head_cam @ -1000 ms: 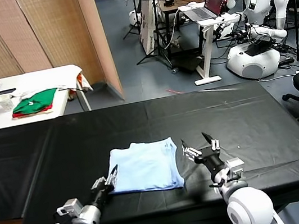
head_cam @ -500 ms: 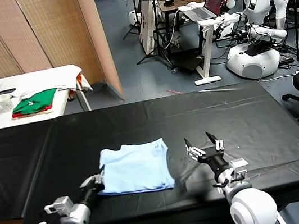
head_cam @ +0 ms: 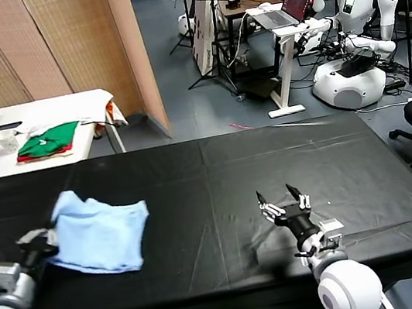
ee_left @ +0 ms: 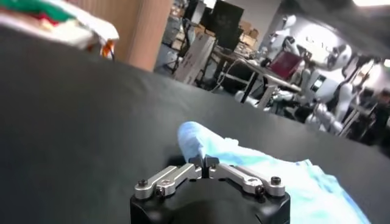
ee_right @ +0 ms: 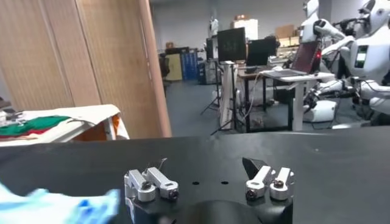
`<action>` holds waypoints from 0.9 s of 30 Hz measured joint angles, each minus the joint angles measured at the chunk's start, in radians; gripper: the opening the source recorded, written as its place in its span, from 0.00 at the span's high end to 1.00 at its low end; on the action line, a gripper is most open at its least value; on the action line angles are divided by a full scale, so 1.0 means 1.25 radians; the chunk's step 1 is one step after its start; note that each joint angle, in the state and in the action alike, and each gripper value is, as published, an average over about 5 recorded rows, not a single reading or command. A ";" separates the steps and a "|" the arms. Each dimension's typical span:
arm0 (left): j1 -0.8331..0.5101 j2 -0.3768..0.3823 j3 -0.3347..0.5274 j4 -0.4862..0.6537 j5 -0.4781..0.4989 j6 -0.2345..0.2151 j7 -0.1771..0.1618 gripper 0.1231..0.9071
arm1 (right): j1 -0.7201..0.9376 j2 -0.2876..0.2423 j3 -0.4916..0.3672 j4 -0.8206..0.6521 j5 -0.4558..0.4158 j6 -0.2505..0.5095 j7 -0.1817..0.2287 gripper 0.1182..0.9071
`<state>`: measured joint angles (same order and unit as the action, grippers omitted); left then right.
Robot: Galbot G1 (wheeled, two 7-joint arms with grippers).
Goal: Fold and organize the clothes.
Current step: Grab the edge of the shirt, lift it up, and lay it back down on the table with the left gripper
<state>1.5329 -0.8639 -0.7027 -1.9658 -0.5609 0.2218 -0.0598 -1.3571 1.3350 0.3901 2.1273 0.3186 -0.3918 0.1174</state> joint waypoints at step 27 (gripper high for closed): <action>-0.082 -0.131 0.174 -0.209 -0.175 0.090 -0.131 0.95 | -0.066 0.023 0.030 0.028 -0.025 0.000 -0.001 0.00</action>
<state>1.4306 -1.0272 -0.4847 -2.2268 -0.7791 0.3340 -0.2233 -1.4391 1.3641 0.4274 2.1619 0.2877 -0.3916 0.1161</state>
